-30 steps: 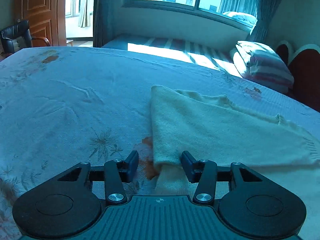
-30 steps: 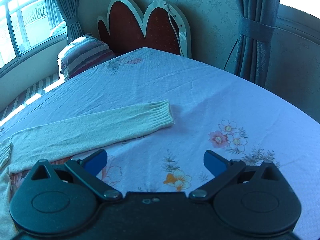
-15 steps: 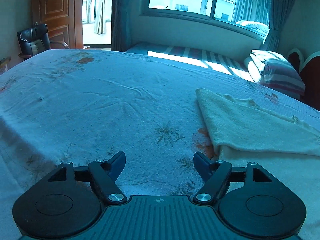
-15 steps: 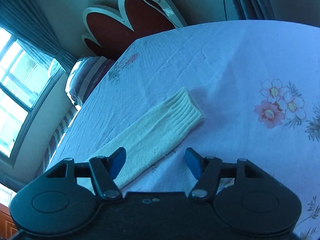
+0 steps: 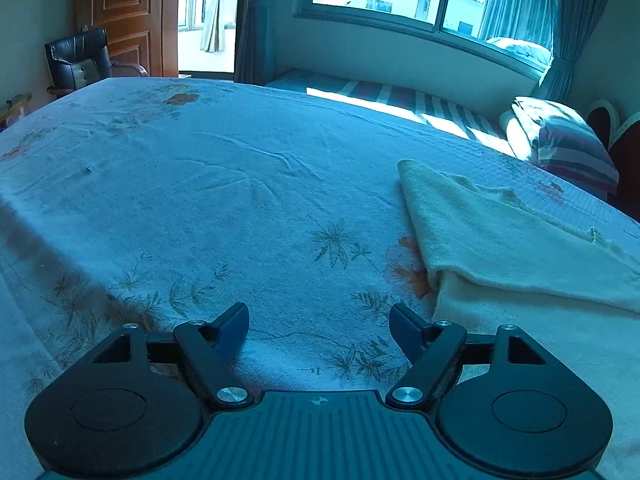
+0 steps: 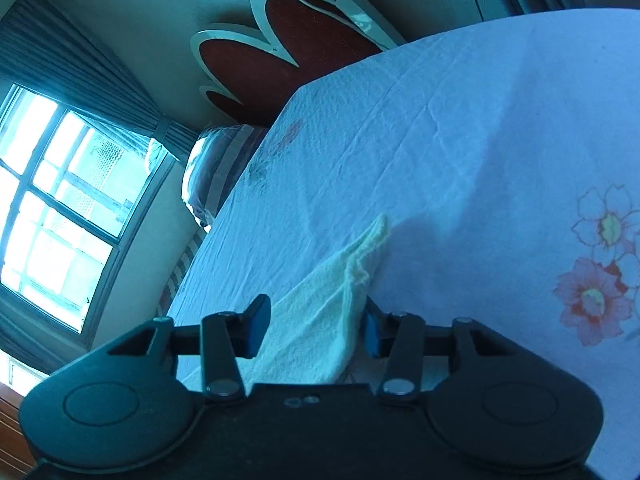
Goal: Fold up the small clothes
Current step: 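Grasp the other sleeve cuff with the right gripper and fold it across the body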
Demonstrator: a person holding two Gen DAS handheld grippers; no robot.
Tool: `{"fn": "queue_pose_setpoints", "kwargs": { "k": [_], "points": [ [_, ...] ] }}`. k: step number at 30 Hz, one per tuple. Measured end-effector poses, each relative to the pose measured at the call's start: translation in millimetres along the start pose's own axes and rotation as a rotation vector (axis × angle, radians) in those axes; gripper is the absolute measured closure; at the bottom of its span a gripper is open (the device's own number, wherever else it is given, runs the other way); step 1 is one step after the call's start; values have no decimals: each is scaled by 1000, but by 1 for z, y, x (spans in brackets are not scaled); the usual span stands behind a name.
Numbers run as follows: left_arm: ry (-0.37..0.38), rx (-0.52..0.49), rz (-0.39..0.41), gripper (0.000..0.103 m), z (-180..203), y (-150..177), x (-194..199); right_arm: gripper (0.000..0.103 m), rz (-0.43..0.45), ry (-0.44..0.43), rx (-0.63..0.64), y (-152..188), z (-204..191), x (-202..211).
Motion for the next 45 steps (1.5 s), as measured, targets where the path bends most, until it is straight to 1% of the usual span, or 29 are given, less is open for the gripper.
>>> {"fn": "queue_pose_setpoints", "kwargs": {
  "k": [2,3,6,7,8,10,12,16,20,23,26,28,29,31,32,33,35,37,38,40,42,45],
  "points": [
    [-7,-3,1,26,-1,0,0,74,-4,8,43,2,-4,4],
    [-8,-2,-1,26,-2,0,0,74,-6,17,45,4,-3,6],
    [-22,-13,-1,26,-6,-1,1,97,-4,67,75,7,3,8],
    [-28,-17,5,26,-8,-3,3,99,-3,87,64,6,5,9],
    [-31,-20,13,26,-11,-4,5,98,0,104,66,4,4,7],
    [-33,-17,17,26,-18,-5,9,98,-2,138,136,4,-7,3],
    [-38,-12,21,26,-32,-5,14,98,-9,151,195,7,-22,0],
    [-65,1,31,26,-65,-4,23,98,1,97,262,15,-73,-6],
    [-98,-32,48,26,-100,-2,35,98,0,-16,333,39,-151,-18],
    [-120,-22,54,26,-135,-2,47,98,-23,-134,384,77,-220,-22],
    [-137,-42,75,26,-166,-4,61,98,-71,-261,429,133,-292,-26],
    [-163,-66,81,26,-186,-6,68,98,-114,-338,471,177,-336,-26],
    [-175,-72,82,26,-195,-7,72,98,-144,-381,499,206,-359,-25],
    [-195,-66,88,26,-221,-9,82,98,-213,-446,545,260,-390,-23],
    [-205,-54,88,26,-234,-10,87,98,-247,-469,563,285,-399,-22],
    [-212,-36,87,26,-246,-10,91,98,-298,-495,589,318,-409,-20],
    [-235,-2,86,26,-270,-9,97,98,-388,-530,643,375,-416,-16],
    [-267,24,76,25,-291,-5,101,98,-465,-535,712,423,-416,-11],
    [-292,38,69,25,-303,-1,103,98,-488,-533,748,442,-413,-6],
    [-324,68,58,25,-321,4,106,98,-511,-524,783,468,-408,6],
    [-341,107,52,25,-340,11,111,98,-510,-518,808,480,-405,18],
    [-356,136,44,25,-354,18,112,98,-497,-510,848,488,-404,24]
  ]
}}
Point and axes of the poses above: each gripper's, at about its wrist camera, not at the fingertips, and x roughly against the way its jaws point, z to its right, y to its underside, the point moved 6 cm from there along -x, roughly the way its jaws point, and after that the axes turned 14 degrees about z, right-handed, at the moved point
